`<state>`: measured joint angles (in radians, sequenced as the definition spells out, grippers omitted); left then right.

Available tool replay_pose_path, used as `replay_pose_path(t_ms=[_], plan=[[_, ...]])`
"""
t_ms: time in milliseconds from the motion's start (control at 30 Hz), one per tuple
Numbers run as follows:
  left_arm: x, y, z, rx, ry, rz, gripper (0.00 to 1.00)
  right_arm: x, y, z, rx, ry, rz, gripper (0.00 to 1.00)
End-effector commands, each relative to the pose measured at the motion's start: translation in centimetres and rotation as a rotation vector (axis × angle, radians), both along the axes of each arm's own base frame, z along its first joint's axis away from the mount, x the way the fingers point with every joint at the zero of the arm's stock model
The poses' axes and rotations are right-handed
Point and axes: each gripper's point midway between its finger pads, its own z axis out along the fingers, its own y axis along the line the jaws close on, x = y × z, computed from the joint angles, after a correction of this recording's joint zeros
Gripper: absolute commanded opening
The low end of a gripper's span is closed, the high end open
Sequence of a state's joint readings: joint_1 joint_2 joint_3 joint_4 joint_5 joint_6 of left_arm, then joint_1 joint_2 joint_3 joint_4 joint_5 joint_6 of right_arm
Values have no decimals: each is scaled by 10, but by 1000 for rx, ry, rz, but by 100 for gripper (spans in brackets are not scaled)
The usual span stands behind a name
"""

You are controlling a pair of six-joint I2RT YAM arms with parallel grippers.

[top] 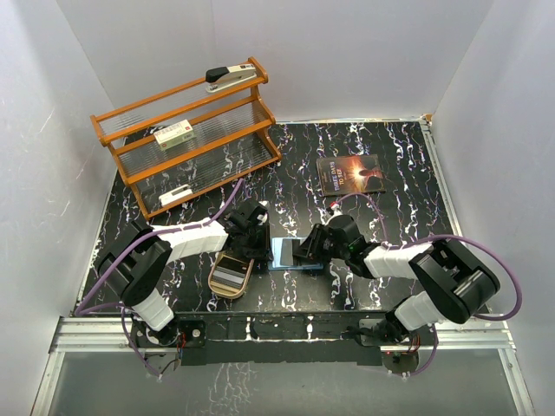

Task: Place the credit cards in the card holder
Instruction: Insert the credit card into the card holder.

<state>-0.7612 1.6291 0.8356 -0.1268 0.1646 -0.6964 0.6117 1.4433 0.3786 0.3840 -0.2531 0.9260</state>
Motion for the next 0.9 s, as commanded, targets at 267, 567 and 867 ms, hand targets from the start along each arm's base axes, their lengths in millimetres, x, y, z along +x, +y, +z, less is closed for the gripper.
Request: replay_pose_path(t_ms=[267, 567, 867], plan=[[-7, 5, -11, 27, 22, -5, 9, 18, -5, 15, -96, -65, -29, 37], [-6, 3, -10, 22, 23, -5, 9, 20, 10, 14, -87, -75, 31, 33], [-6, 2, -11, 21, 25, -7, 9, 20, 23, 13, -88, -82, 75, 16]])
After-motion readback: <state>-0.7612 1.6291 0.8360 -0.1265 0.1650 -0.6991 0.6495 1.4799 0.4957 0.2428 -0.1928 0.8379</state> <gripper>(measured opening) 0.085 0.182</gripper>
